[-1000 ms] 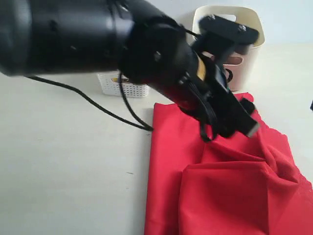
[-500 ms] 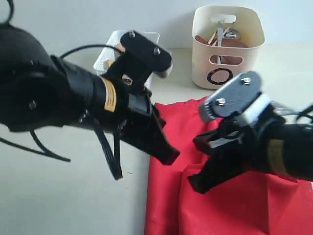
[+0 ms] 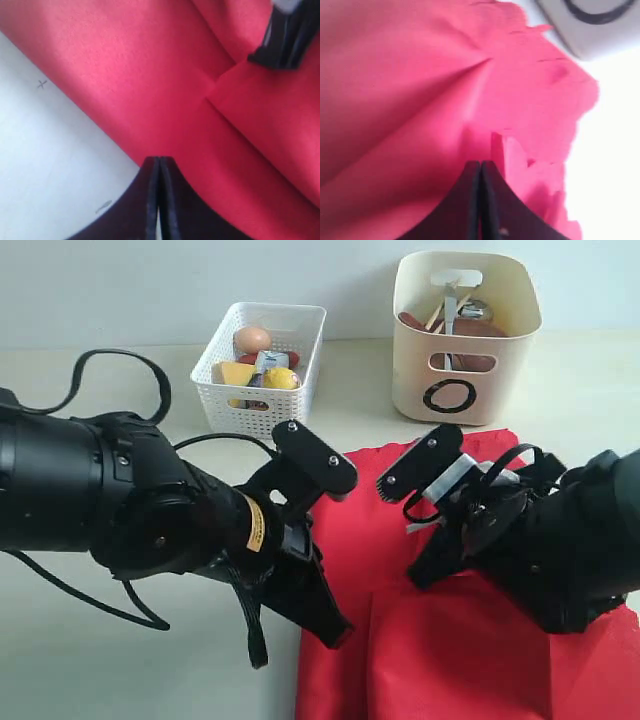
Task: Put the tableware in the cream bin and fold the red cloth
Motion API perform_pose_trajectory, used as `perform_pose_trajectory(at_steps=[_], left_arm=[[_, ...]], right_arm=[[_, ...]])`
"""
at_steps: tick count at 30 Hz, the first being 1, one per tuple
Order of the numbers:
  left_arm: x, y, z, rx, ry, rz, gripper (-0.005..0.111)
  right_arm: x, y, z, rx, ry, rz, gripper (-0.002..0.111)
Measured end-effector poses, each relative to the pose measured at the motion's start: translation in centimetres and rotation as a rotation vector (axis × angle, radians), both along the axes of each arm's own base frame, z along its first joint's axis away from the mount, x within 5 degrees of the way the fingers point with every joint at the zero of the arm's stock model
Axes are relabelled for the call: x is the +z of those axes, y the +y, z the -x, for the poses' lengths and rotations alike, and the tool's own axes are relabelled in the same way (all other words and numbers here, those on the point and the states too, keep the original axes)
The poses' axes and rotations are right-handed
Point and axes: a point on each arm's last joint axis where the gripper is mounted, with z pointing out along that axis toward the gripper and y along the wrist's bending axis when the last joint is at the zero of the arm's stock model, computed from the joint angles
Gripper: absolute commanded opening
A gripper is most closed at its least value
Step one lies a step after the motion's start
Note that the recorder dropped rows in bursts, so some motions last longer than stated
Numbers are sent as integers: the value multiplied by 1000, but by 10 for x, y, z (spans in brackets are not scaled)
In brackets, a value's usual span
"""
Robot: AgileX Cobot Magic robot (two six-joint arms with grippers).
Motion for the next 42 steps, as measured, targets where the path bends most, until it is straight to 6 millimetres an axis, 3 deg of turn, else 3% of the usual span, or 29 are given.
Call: perform_pose_trajectory(at_steps=[4, 8, 10, 16, 20, 28, 31, 34, 38, 42], left_arm=[[-14, -1, -1, 0, 24, -34, 1], [-28, -1, -1, -7, 45, -70, 1], [-34, -2, -1, -10, 50, -77, 1], [-42, -3, -2, -14, 53, -82, 1], [-43, -3, -2, -18, 53, -86, 1], [-43, -3, -2, -18, 54, -86, 1], [-44, -3, -2, -17, 59, -94, 1], [-44, -3, -2, -17, 57, -92, 1], [-45, -3, -2, -17, 59, -94, 1], [-45, -3, -2, -17, 59, -94, 1]], right_arm=[[18, -22, -16, -195, -205, 128, 0], [50, -35, -19, -404, -352, 90, 0], [63, -27, -15, -358, -325, 1, 0], [78, 15, 1, 18, -86, -336, 0], [68, 17, 7, 2, 26, -348, 0], [12, 25, 21, 78, 292, -309, 0], [-5, 19, 14, 30, 333, -239, 0], [-9, 13, -1, -11, 321, -170, 0], [-12, -13, -23, -131, 268, -45, 0], [-10, -34, -37, -256, 231, -46, 0]])
